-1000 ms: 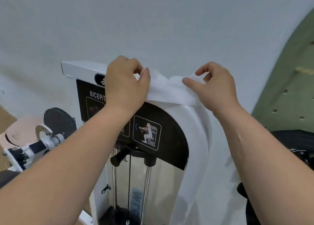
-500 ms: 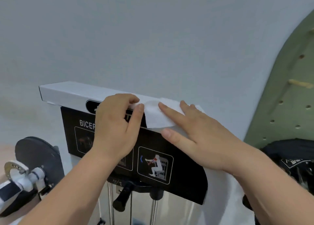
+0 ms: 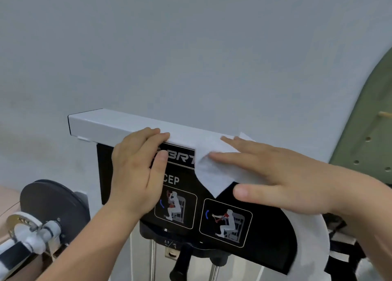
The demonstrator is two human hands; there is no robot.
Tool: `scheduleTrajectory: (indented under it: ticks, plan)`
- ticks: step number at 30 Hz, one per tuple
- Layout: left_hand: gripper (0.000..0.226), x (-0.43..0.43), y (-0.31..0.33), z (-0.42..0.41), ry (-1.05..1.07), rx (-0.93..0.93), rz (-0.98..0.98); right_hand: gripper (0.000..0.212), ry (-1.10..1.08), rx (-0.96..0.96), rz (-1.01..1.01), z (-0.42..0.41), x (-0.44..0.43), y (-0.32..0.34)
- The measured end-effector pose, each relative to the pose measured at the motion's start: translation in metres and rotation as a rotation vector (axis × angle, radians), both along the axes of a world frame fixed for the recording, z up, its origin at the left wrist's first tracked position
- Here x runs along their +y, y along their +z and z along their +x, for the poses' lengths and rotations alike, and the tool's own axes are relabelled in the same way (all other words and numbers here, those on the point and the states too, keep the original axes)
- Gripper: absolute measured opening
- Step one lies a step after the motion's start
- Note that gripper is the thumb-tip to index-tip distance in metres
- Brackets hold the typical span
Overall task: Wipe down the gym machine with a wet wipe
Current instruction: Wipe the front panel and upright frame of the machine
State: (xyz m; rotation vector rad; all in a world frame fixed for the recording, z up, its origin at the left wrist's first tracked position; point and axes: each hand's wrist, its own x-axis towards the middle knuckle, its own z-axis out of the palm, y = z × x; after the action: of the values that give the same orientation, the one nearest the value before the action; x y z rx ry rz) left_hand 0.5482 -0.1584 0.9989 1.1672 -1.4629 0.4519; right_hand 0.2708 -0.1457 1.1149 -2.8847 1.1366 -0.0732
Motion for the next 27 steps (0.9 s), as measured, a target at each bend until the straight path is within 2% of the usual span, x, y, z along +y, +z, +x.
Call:
scheduleTrajectory:
  ticks: [4, 9, 13, 19, 23, 27]
  plan:
    - [0.047, -0.003, -0.005, -0.001, -0.029, 0.026, -0.035, 0.078, -0.117, -0.132, -0.010, -0.018, 0.028, -0.001]
    - [0.047, -0.012, -0.005, -0.005, 0.009, 0.005, -0.130, 0.100, -0.224, 0.087, -0.052, 0.052, 0.008, 0.005]
    - [0.051, -0.013, -0.007, 0.004, -0.028, -0.054, -0.144, 0.097, -0.133, 0.119, -0.071, 0.114, -0.019, 0.007]
    - [0.050, -0.008, -0.002, 0.030, -0.044, -0.234, -0.163, 0.111, -0.229, 0.152, -0.090, 0.076, 0.004, -0.001]
    - [0.051, -0.002, -0.009, 0.057, 0.106, -0.102, -0.079, 0.115, -0.390, 0.204, -0.060, 0.032, 0.022, -0.006]
    - [0.056, -0.007, -0.016, 0.083, 0.131, -0.032, -0.024, 0.123, -0.379, 0.161, -0.044, 0.047, 0.015, 0.000]
